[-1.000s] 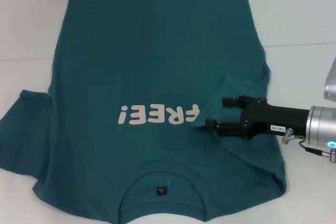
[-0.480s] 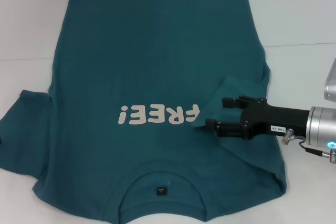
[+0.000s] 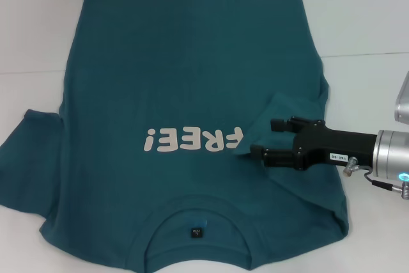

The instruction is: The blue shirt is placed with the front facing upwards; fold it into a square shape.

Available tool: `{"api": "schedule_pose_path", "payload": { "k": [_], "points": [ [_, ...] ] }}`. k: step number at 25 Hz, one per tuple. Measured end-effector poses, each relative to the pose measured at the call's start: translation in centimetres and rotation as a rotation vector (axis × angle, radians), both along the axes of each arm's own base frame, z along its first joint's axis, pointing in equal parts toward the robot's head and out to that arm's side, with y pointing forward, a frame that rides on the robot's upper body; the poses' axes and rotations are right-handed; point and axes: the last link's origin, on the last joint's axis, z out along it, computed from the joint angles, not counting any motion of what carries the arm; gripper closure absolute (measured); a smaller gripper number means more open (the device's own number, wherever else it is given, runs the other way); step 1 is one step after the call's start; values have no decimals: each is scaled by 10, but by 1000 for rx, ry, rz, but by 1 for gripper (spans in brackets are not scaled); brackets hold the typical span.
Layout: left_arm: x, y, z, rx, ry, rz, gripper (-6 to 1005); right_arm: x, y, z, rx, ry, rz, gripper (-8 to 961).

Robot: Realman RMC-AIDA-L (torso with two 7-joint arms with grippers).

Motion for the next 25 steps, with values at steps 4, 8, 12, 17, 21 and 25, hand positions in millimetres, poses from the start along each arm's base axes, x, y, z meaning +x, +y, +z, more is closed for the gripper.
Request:
{"api": "schedule_pose_path", "payload": {
  "k": [4,8,12,17,21,25],
  "points": [
    [-1,-1,1,2,-1,4,81,0,0,0,0,0,0,8],
    [-3,-2,1,3,-2,10,81,0,0,0,0,0,0,8],
    [-4,-3,1,4,-3,13,82,0,0,0,0,0,0,9],
    [-4,-4,1,4,-3,14,82,-1,0,0,0,0,1,9],
    [-5,-4,0,2,-5,15,81,0,0,0,0,0,1,8],
    [-4,-3,-3,-2,-12,17,81,1,-1,0,0,-1,0,9]
  ]
}}
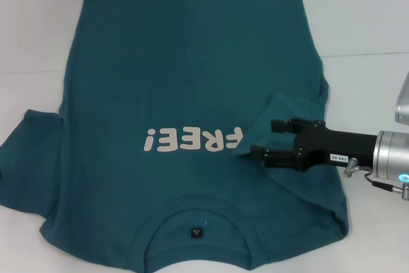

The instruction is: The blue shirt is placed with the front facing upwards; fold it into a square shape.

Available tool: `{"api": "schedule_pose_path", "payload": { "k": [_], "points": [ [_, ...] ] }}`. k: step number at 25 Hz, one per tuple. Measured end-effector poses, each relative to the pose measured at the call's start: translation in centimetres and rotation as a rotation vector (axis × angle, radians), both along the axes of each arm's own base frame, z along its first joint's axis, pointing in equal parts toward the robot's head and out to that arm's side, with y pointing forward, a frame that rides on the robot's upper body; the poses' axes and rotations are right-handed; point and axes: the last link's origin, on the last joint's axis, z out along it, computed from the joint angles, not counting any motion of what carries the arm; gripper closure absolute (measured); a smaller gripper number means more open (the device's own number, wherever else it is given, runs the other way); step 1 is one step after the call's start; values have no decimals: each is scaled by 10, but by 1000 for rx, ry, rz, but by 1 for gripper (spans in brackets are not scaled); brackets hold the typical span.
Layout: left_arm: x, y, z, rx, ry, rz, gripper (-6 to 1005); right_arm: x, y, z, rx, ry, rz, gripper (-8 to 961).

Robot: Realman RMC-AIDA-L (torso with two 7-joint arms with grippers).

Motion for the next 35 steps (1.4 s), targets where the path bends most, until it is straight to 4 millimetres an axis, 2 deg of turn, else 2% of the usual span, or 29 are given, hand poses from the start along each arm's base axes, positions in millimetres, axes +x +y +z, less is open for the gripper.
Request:
{"api": "schedule_pose_path", "payload": {
  "k": [23,35],
  "points": [
    [19,8,-11,-27,-106,-20,81,1,-1,0,1,1,-2,8],
    [22,10,-14,-43,-118,-24,82,1,-2,0,1,6,-1,8]
  ]
}}
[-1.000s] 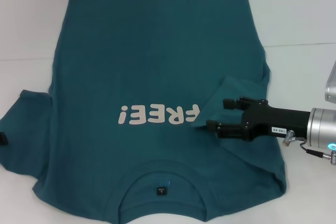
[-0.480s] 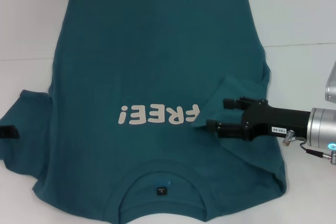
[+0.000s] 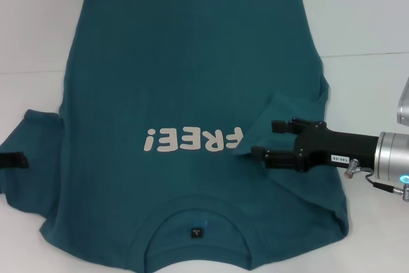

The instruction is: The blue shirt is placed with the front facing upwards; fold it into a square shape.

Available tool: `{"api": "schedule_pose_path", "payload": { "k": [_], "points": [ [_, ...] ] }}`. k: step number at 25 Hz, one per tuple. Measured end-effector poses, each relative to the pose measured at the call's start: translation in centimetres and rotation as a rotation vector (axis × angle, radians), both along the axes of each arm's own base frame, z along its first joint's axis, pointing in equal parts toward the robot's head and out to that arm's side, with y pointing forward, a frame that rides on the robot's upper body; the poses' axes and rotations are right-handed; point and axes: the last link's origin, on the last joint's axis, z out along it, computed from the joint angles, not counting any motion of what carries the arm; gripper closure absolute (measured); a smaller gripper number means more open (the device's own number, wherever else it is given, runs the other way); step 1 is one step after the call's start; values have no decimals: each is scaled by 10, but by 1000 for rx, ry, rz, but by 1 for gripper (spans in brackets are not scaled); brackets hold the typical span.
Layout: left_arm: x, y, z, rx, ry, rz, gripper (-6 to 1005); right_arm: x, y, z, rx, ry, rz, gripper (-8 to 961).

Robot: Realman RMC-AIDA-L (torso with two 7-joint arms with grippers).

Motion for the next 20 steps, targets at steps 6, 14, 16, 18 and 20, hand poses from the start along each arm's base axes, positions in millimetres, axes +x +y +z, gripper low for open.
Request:
{"api": "schedule_pose_path", "payload": {
  "k": [6,14,16,18,20],
  "points": [
    [3,3,-1,-4,-5,-2,121,0,0,0,1,-1,2,8],
    [5,4,-4,-16,-9,-5,172,-1,1,1,3,-2,5,8],
    [5,5,-5,-20,-9,-4,185,-1,1,1,4,-2,5,8],
    [4,5,-5,-22,-9,-3,198,-1,1,1,4,-3,5,8],
    [4,5,-5,-22,-9,-2,215,-1,1,1,5,-3,5,9]
  ]
}}
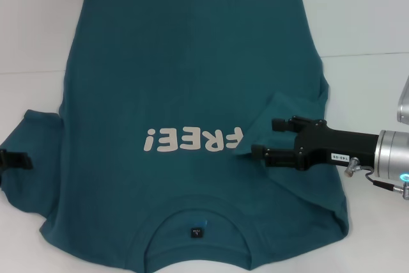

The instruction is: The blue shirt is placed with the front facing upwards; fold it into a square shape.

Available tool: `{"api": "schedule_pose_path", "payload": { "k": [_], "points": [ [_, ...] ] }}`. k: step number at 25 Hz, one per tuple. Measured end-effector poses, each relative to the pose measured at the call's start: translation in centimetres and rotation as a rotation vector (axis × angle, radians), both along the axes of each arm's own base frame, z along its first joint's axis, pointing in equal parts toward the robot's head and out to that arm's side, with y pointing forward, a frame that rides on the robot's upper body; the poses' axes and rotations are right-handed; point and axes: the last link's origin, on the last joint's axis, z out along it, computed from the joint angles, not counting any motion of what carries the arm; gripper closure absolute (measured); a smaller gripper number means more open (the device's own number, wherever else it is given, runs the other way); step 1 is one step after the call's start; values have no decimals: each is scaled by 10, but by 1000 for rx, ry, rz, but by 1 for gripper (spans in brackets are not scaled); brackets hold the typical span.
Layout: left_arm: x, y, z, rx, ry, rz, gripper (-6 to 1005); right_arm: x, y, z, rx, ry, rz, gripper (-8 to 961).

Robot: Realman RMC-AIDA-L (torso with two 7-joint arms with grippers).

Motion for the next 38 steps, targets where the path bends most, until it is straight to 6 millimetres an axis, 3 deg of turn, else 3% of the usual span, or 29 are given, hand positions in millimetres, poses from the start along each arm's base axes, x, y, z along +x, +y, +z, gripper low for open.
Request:
{"api": "schedule_pose_path", "payload": {
  "k": [9,17,28,38],
  "points": [
    [0,0,0,-1,-1,4,257,0,0,0,0,0,0,9],
    [-2,0,-4,-23,-3,14,452,0,0,0,-1,0,-1,9],
    [-1,2,-4,-26,4,7,893,1,-1,-1,-3,4,-4,9],
    [-1,3,2,-4,24,-3,963,1,-1,-1,-3,5,-4,8]
  ]
}}
